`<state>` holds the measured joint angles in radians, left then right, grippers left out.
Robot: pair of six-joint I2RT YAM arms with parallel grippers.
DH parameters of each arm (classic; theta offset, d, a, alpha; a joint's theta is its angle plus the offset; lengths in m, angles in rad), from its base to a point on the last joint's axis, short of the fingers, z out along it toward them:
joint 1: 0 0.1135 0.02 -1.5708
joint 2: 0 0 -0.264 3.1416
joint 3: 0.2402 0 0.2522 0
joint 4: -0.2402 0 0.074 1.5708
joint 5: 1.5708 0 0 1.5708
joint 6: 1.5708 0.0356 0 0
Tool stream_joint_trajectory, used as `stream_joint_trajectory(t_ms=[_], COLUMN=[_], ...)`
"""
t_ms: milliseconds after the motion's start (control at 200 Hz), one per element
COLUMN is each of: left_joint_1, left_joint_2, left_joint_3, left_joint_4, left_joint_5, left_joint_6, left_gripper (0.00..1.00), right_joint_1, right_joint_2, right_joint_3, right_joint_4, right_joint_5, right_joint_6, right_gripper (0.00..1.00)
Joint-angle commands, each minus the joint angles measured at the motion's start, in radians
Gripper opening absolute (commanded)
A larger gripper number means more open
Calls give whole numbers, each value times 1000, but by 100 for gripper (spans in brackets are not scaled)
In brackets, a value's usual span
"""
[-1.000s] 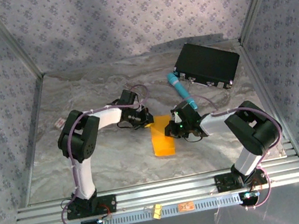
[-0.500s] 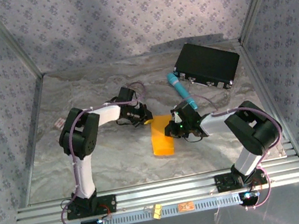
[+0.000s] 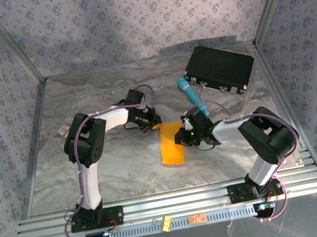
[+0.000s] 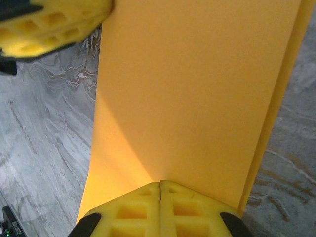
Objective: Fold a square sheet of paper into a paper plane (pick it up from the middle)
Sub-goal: First fold the square sheet of paper in half at the center of the table.
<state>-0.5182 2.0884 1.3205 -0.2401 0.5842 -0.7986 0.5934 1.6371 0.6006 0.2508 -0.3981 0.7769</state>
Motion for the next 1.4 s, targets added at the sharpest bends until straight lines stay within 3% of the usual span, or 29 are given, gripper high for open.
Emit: stream_joint_trajectory(t_ms=[0,245,610,860,1099,1394], left_joint_1=[15,9,3,-59,-113,-116], left_joint_2=[34,45,-145,-269,-321,-321], left_joint_3=[42,65,90,-116,-340,-410], left_joint_4=[-12,-47,-124,-57,87,104], left_joint_5=[-93,-95,-98,70,91,76], left_joint_6=[-15,-7,68,57,-19,4], left_gripper=[7,8,16,13,12,11], right_joint_1=[-4,-6,-8,-3,2,6], right_joint_2=[36,38,45,30,27,42], right_joint_3=[-42,-36,-6,-15,-14,-15], right_joint_4=[-173,-174,-166,-168,-171,-162], right_joint_5=[30,27,62,72,76,76], right_joint_6=[-28,-26,1,13,15,16], right_gripper=[0,0,0,0,0,0])
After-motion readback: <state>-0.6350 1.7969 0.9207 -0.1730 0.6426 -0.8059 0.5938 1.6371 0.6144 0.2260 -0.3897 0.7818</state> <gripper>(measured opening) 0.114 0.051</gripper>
